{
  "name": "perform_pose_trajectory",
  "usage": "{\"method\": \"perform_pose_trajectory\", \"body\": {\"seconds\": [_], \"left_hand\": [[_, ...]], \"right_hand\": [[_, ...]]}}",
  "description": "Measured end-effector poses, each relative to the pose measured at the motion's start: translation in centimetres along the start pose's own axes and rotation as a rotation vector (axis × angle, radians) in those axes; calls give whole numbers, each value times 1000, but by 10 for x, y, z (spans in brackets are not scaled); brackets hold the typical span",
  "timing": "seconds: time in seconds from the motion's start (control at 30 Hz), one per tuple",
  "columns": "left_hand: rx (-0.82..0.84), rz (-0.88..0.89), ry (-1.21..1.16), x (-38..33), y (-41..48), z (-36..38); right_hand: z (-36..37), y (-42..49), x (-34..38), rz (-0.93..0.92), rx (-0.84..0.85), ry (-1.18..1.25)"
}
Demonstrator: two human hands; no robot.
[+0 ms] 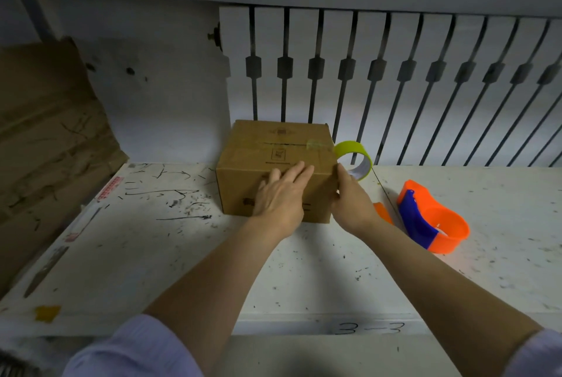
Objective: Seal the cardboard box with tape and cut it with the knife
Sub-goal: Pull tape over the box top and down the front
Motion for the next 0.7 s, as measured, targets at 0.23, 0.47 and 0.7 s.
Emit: {"method": "perform_pose_trajectory", "body": {"seconds": [0.23, 0.47, 0.7], "left_hand": [[5, -56, 21, 12, -15, -9], [-27, -94, 9, 24, -40, -27], [-61, -119, -86, 34, -65, -51]], "right_hand": [[7, -24, 20, -35, -7, -47], [22, -57, 38, -56, 34, -77], [32, -99, 73, -221, 16, -107]]}}
Point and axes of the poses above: each hand's wrist, its own y-axis towards the middle knuckle, its own z-axis out of the palm, x = y × z, the point moved 10 cm from there along y, towards the middle knuckle, and after that the axes turned 4 degrees about -x, right-handed, at the moved point
